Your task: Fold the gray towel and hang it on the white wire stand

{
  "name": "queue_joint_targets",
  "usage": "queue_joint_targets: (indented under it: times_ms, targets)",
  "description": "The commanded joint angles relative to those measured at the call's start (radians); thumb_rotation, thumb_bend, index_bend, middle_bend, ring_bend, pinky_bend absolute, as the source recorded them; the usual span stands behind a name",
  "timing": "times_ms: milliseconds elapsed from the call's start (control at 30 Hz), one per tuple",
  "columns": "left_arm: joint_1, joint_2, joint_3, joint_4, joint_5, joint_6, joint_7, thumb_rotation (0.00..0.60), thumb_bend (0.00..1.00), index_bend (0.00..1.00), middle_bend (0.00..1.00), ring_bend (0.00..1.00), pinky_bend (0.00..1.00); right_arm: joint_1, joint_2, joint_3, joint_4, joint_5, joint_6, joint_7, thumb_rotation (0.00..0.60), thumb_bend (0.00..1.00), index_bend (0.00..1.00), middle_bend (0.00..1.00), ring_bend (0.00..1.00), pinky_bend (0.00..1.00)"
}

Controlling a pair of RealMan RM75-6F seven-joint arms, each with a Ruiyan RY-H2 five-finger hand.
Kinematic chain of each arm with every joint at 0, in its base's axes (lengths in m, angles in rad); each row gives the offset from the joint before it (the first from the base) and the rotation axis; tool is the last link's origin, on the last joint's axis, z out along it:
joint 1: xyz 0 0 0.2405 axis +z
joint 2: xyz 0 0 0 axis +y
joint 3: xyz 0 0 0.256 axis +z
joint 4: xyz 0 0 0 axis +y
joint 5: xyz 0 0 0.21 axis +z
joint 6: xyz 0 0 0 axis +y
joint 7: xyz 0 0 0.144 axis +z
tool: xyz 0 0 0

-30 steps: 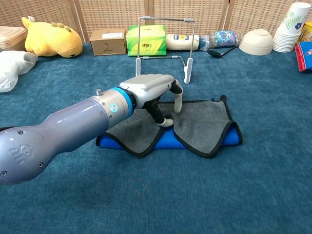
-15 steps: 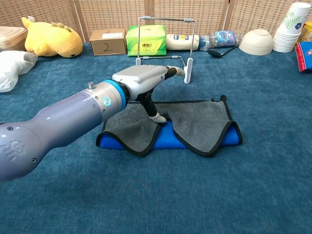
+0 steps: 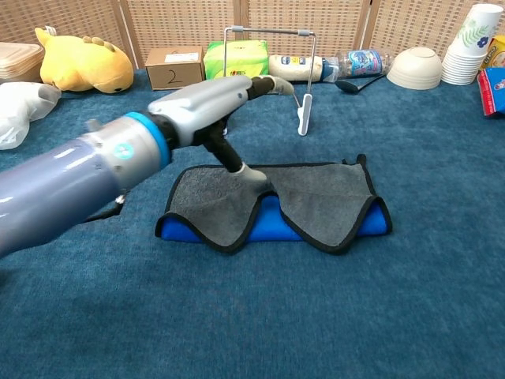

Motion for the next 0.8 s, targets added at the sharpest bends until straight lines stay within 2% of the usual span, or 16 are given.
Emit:
queue_joint_targets:
  times_ms: [33,133,433,533,800]
  targets:
    - [0.050,0.130,0.079,-0.120,0.075,-0.033,-0.111,0.600,0.12,0.18,0.06,0.00,0.00,0.009,-0.006,0.002,-0.008,-0.001,-0.006,-0.016,0.600,0.39,0.03,0.00,0.00,0.00]
    - [0.072,0.178,0.125,-0.138,0.132,-0.021,-0.121,0.600,0.12,0.20,0.06,0.00,0.00,0.017,-0.013,0.003,-0.014,-0.001,-0.012,-0.029,0.600,0.39,0.03,0.00,0.00,0.00]
    - [0.133,0.237,0.217,-0.144,0.248,0.038,-0.146,0.600,0.12,0.21,0.06,0.00,0.00,0.030,-0.025,0.005,-0.018,0.005,-0.022,-0.050,0.600,0.39,0.03,0.00,0.00,0.00]
    - [0.171,0.243,0.264,-0.131,0.288,0.073,-0.129,0.600,0.12,0.21,0.06,0.00,0.00,0.040,-0.034,0.004,-0.014,0.006,-0.034,-0.054,0.600,0.39,0.03,0.00,0.00,0.00]
    - [0.202,0.176,0.269,-0.051,0.331,0.108,-0.054,0.600,0.12,0.22,0.06,0.00,0.00,0.046,-0.035,0.006,-0.006,0.009,-0.040,-0.046,0.600,0.39,0.03,0.00,0.00,0.00]
